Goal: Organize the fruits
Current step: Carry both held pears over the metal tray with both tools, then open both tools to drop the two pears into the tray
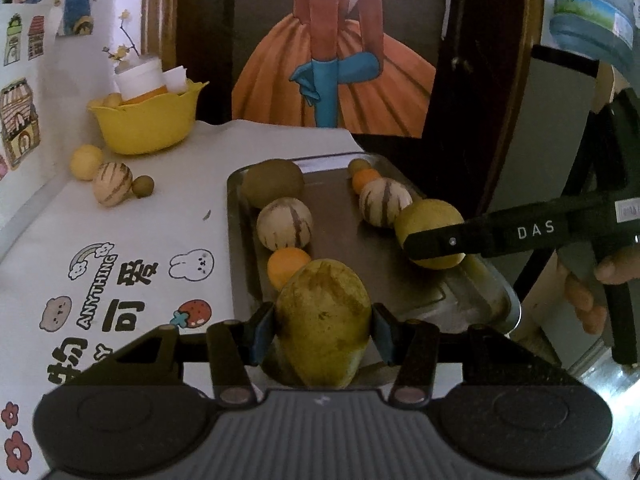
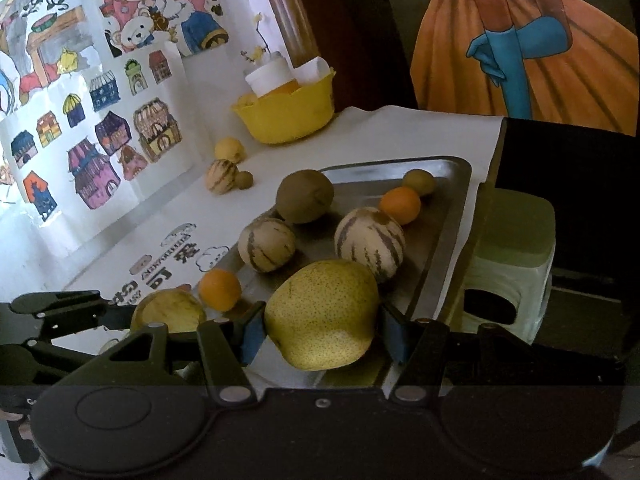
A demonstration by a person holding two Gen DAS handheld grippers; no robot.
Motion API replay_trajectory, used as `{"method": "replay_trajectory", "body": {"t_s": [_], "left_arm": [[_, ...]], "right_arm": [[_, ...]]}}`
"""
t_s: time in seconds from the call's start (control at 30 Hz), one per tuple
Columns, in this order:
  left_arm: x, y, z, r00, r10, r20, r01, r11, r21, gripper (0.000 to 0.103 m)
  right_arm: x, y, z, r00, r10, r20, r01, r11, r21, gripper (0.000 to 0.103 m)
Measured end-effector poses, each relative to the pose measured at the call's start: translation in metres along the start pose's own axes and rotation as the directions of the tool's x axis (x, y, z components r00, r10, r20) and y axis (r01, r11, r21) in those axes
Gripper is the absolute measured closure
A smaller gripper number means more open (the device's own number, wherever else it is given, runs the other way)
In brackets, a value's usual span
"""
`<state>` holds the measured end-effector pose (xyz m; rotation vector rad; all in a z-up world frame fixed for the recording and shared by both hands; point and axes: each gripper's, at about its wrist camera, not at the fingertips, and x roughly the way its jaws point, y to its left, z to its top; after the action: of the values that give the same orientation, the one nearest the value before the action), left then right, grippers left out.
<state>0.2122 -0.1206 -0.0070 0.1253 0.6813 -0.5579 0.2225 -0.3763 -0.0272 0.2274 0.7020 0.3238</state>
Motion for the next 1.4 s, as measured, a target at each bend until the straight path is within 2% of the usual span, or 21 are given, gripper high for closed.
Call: {"method": "replay_trajectory", "body": {"t_s": [0.33, 0.57, 0.83, 1.1, 1.23, 1.4], "left_arm": [[0.011, 0.006, 0.004, 0.999, 0.013, -0.035, -0.013, 1.0, -0.004, 0.048], [0.011, 0.008, 0.003, 1.0, 0.01, -0.03, -0.01, 1.0, -0.005, 0.048], [0.01, 0.006, 0.002, 0.999, 0.018, -0.029, -0.018, 1.0, -0.008, 0.048], [0.003, 0.0, 0.001, 0.998, 0.055, -0.019, -0.054, 0.998, 0.035, 0.047], [-0.002, 0.0, 0.001, 0.998, 0.066, -0.013, -0.066, 0.997, 0.033, 0.047], [-0.012, -0.003, 0.0, 0.997, 0.076, 0.002, -0.076, 0.997, 0.029, 0.04]], "right_arm": [[0.003, 0.006, -0.002, 1.0, -0.019, 0.009, 0.02, 0.996, -0.084, 0.042], [0.002, 0.01, -0.007, 0.999, -0.029, 0.03, 0.032, 0.99, -0.136, 0.042], [0.003, 0.009, -0.012, 0.997, -0.032, 0.064, 0.04, 0.991, -0.127, 0.041], [-0.004, 0.006, -0.021, 0.993, -0.032, 0.112, 0.047, 0.991, -0.128, 0.04], [-0.01, 0.01, -0.025, 0.99, -0.052, 0.133, 0.072, 0.986, -0.152, 0.04], [-0.016, 0.016, -0.031, 0.987, -0.063, 0.145, 0.088, 0.981, -0.173, 0.035]]}}
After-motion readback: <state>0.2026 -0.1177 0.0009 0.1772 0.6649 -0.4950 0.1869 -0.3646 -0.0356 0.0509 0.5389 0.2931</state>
